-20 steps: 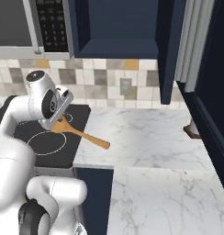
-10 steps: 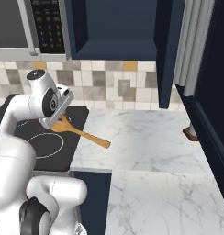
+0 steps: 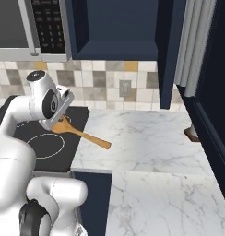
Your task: Organize the utensils by type. Pick up the wooden spoons from the counter and place them in the open cabinet. Then pick up the metallic utensils from the counter and place them in the open drawer.
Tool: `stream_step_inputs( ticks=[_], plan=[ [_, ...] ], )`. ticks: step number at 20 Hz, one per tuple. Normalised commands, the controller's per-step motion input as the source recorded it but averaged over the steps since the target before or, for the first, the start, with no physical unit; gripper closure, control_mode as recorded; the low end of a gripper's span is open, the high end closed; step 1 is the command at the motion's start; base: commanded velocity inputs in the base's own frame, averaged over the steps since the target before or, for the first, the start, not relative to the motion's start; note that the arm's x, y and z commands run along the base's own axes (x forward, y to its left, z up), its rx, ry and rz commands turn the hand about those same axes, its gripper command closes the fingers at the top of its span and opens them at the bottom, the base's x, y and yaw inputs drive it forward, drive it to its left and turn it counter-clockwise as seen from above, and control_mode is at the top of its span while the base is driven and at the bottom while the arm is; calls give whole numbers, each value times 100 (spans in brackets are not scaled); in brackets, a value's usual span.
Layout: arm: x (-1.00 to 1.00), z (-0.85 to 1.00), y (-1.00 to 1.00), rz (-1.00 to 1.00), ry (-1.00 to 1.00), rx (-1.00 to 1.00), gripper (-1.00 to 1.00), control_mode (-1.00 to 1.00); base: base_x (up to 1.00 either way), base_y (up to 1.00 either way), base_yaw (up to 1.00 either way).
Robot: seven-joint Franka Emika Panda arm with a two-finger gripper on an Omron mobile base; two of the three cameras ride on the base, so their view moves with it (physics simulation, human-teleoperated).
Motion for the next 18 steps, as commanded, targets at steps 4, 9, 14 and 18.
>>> stream_step_inputs(
  ticks=[4,9,14,18],
  plan=[
    [-1,4,0,0,-5,0,100,-100,0,0,0],
    [-11,43,1,0,-32,0,100,-100,0,0,0],
    [-4,66,-1,1,-26,0,100,-100,0,0,0],
    [0,75,-18,16,-22,0,100,-100,0,0,0]
  ],
)
